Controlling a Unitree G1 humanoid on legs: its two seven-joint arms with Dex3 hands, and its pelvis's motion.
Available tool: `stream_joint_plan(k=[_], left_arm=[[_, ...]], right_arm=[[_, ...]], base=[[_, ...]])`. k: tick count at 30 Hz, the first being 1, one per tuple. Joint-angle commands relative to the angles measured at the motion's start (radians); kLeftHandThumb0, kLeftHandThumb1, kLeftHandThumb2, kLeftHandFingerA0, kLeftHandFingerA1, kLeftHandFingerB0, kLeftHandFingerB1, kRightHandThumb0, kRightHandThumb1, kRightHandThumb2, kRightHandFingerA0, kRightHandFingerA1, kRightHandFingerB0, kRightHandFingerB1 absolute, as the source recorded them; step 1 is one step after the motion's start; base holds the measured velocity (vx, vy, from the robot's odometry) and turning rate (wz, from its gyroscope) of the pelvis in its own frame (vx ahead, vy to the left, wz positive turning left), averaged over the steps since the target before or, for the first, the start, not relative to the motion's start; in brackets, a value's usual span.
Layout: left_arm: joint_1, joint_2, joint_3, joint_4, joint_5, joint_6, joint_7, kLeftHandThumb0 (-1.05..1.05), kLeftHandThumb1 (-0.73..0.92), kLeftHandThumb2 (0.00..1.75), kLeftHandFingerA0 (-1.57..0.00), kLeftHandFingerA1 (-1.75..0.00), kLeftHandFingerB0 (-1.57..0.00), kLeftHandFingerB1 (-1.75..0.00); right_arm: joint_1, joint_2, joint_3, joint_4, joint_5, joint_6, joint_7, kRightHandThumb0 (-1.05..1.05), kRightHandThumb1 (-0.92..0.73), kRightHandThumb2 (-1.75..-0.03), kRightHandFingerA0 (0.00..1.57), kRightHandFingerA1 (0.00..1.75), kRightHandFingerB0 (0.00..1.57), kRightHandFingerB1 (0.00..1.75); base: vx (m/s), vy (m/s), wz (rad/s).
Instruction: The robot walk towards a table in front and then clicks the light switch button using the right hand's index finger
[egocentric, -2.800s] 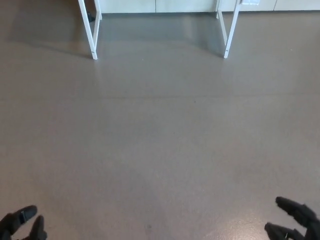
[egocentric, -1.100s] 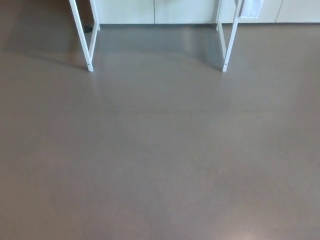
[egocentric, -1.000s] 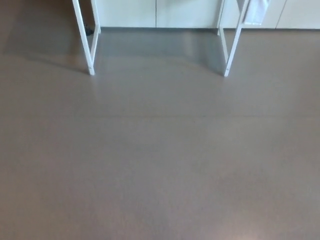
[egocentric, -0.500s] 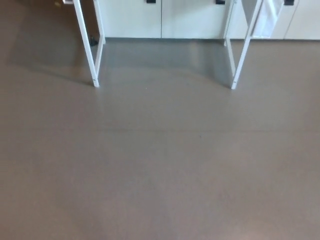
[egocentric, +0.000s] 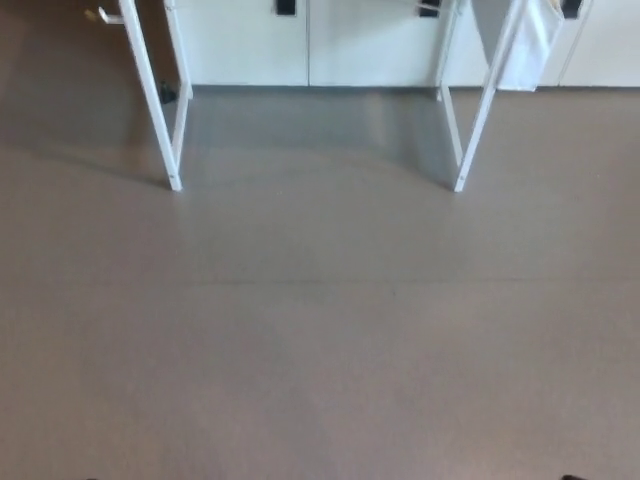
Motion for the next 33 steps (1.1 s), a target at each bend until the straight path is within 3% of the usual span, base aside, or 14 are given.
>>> stream_joint_plan(k=[1, 2, 5, 16, 19, 23, 24, 27, 29, 30, 33], left_arm=[[-0.028, 0.019, -0.003, 0.037, 0.004, -0.009, -0.006, -0.80, 0.73, 0.79, -0.32, -1.16, -0.28, -0.91], [-0.034, 0.013, -0.006, 0.041, 0.004, -0.012, -0.004, -0.81, 0.71, 0.79, -0.31, -1.21, -0.25, -0.93], [-0.040, 0.002, -0.009, 0.037, -0.011, -0.016, -0.023, -0.76, 0.76, 0.81, -0.28, -1.12, -0.27, -0.92], [-0.011, -0.016, -0.031, 0.046, 0.007, -0.036, -0.016, -0.77, 0.71, 0.90, -0.27, -1.15, -0.25, -0.94], [0.032, -0.019, -0.037, 0.051, 0.013, -0.051, -0.012, -0.76, 0.70, 0.89, -0.30, -1.21, -0.24, -0.93], [0.051, -0.012, -0.035, 0.069, 0.011, -0.080, -0.018, -0.77, 0.76, 0.79, -0.34, -1.15, -0.30, -0.91], [0.048, -0.010, -0.034, 0.087, 0.016, -0.098, -0.013, -0.75, 0.73, 0.79, -0.33, -1.08, -0.29, -0.85], [0.042, -0.004, -0.043, 0.118, 0.036, -0.125, 0.001, -0.73, 0.72, 0.83, -0.31, -1.03, -0.24, -0.79], [0.026, -0.004, -0.048, 0.129, 0.041, -0.130, 0.010, -0.71, 0.71, 0.80, -0.33, -1.04, -0.26, -0.80], [0.041, -0.006, -0.047, 0.129, 0.039, -0.134, 0.011, -0.72, 0.71, 0.78, -0.35, -1.10, -0.27, -0.82], [0.048, -0.005, -0.052, 0.134, 0.046, -0.140, 0.016, -0.72, 0.75, 0.78, -0.35, -1.05, -0.28, -0.81]], right_arm=[[-0.022, -0.021, -0.016, 0.019, 0.016, 0.011, -0.006, -0.11, -0.56, -0.75, 0.48, 0.92, 0.34, 0.70], [-0.030, -0.029, -0.019, 0.015, 0.015, 0.016, -0.007, -0.10, -0.55, -0.78, 0.54, 0.88, 0.33, 0.68], [-0.036, -0.043, -0.019, 0.000, 0.008, 0.015, -0.003, -0.13, -0.55, -0.76, 0.49, 0.90, 0.33, 0.70], [0.009, -0.069, -0.014, -0.023, -0.001, 0.018, 0.004, -0.11, -0.53, -0.79, 0.53, 0.86, 0.33, 0.68], [0.043, -0.080, -0.007, 0.020, -0.002, -0.034, 0.034, -0.11, -0.52, -0.80, 0.55, 0.86, 0.33, 0.67], [0.065, -0.063, 0.008, 0.005, -0.011, -0.030, 0.011, -0.06, -0.53, -0.80, 0.54, 0.89, 0.35, 0.69], [0.064, -0.066, 0.017, 0.024, -0.026, -0.059, 0.005, -0.13, -0.45, -0.80, 0.51, 0.97, 0.35, 0.70], [0.064, -0.076, 0.032, 0.044, -0.052, -0.078, -0.013, -0.20, -0.45, -0.81, 0.54, 0.99, 0.36, 0.70], [0.050, -0.081, 0.037, 0.048, -0.058, -0.074, -0.027, -0.17, -0.43, -0.82, 0.59, 0.95, 0.37, 0.70], [0.063, -0.077, 0.037, 0.056, -0.052, -0.087, -0.021, -0.16, -0.44, -0.83, 0.55, 1.00, 0.38, 0.74], [0.069, -0.081, 0.041, 0.062, -0.050, -0.091, -0.014, -0.18, -0.46, -0.81, 0.53, 0.99, 0.36, 0.71]], base=[[0.19, 0.189, 0.14], [0.19, 0.178, -0.02], [0.17, 0.150, 0.05], [0.23, -0.051, 0.11], [0.27, -0.144, -0.04], [0.28, -0.024, -0.16], [0.29, -0.007, -0.12], [0.35, 0.123, -0.22], [0.27, 0.326, -0.54], [0.28, 0.253, -0.21], [0.25, 0.179, 0.02]])
